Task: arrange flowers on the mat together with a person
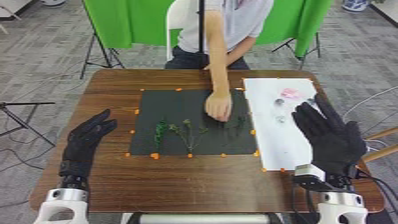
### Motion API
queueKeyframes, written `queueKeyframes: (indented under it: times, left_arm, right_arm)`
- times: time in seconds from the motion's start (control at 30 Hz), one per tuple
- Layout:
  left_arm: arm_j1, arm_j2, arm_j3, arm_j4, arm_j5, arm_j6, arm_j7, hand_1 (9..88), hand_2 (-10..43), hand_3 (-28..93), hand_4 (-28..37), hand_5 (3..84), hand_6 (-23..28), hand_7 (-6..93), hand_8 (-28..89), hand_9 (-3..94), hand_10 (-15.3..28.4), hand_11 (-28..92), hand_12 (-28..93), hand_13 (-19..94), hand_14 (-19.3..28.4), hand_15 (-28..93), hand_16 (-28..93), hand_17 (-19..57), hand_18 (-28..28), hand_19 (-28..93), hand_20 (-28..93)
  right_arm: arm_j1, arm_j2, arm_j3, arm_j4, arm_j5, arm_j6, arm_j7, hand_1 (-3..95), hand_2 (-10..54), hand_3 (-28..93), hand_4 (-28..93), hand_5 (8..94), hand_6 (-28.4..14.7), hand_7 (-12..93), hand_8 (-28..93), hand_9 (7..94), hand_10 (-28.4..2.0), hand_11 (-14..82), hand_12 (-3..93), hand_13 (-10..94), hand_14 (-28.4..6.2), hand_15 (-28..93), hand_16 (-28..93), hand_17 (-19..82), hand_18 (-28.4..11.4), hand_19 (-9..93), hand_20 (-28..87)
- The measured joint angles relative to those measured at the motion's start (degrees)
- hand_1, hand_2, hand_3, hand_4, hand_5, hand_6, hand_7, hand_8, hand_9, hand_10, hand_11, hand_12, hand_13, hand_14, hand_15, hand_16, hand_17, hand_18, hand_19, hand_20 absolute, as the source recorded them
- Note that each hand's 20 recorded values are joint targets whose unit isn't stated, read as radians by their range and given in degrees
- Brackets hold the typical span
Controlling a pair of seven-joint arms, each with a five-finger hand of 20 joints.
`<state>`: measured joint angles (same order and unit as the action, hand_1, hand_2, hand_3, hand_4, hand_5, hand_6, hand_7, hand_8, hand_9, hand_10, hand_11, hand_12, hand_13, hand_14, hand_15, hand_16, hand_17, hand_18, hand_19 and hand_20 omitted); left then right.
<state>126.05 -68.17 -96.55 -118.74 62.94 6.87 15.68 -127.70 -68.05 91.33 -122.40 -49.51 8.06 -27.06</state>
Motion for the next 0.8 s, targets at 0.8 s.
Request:
queueKeyframes:
  times: [0.8]
  left_arm:
    - [0.3, -0.23, -0.28, -0.08, 0.02, -0.08, -1.04, 28.4, -4.8, 70, -22.3, 45.9, 5.3, 6.9, -6, 47.3, 14.1, 16, 10, 38, 17.4, 11, 1, 9.0, 11.5, 4, 20]
  right_arm:
    - [0.3, -0.2, -0.8, -0.1, -1.0, 1.3, 1.1, 4.1, -0.3, 77, -19, 44.1, -1.0, 10, -8, 44.2, -15.4, 5.0, 10.8, 34, -11.4, 13, 6, 17, -13.0, 1, 22]
